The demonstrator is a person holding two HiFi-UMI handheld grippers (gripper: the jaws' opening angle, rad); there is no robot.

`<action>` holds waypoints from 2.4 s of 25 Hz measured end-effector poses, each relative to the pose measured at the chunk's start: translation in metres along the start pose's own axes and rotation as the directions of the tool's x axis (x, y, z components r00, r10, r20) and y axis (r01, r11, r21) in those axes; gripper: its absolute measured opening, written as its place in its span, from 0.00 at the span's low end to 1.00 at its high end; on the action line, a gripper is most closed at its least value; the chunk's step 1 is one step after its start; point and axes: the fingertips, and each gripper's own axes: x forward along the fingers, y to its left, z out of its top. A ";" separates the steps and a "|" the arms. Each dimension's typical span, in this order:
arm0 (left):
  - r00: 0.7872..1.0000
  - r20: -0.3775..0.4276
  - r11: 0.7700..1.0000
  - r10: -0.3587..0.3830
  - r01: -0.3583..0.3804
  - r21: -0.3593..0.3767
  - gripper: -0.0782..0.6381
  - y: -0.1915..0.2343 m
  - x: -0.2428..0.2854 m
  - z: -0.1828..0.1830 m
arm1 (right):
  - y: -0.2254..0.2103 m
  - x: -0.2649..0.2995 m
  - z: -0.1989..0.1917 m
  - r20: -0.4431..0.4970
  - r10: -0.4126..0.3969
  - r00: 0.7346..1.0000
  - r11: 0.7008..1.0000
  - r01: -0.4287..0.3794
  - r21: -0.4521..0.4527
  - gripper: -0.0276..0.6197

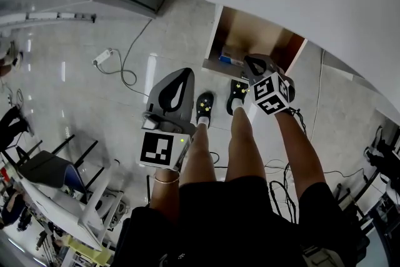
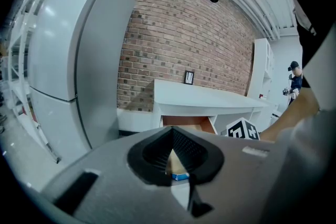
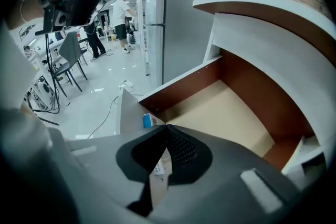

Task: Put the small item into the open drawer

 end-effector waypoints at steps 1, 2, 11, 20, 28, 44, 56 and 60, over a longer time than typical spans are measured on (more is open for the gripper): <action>1.000 0.001 1.000 -0.001 0.001 -0.001 0.10 -0.001 0.000 0.001 | -0.001 -0.003 0.002 0.011 -0.008 1.000 1.000 0.008 0.009 0.06; 1.000 0.002 1.000 -0.002 0.002 -0.001 0.10 -0.001 0.000 0.001 | -0.002 -0.005 0.004 0.024 -0.016 1.000 1.000 0.015 0.022 0.06; 1.000 0.006 0.999 -0.028 0.028 0.017 0.10 -0.009 -0.001 0.006 | -0.010 -0.033 0.028 0.162 -0.096 0.982 0.973 0.059 0.222 0.06; 0.998 0.006 0.997 -0.064 0.063 0.044 0.10 -0.024 -0.007 0.016 | -0.017 -0.079 0.042 0.249 -0.195 0.949 0.928 0.096 0.360 0.06; 0.995 0.007 0.993 -0.099 0.098 0.061 0.10 -0.032 -0.012 0.024 | -0.022 -0.124 0.053 0.314 -0.300 0.901 0.859 0.112 0.500 0.06; 0.983 0.000 0.977 -0.185 0.184 0.110 0.10 -0.052 -0.030 0.042 | -0.016 -0.194 0.067 0.371 -0.443 0.816 0.772 0.136 0.621 0.06; 0.972 0.023 0.961 -0.233 0.227 0.160 0.10 -0.061 -0.052 0.074 | -0.008 -0.259 0.082 0.387 -0.547 0.742 0.712 0.169 0.682 0.06; 0.968 0.030 0.956 -0.251 0.243 0.166 0.10 -0.068 -0.062 0.083 | -0.004 -0.280 0.090 0.400 -0.574 0.714 0.701 0.177 0.691 0.06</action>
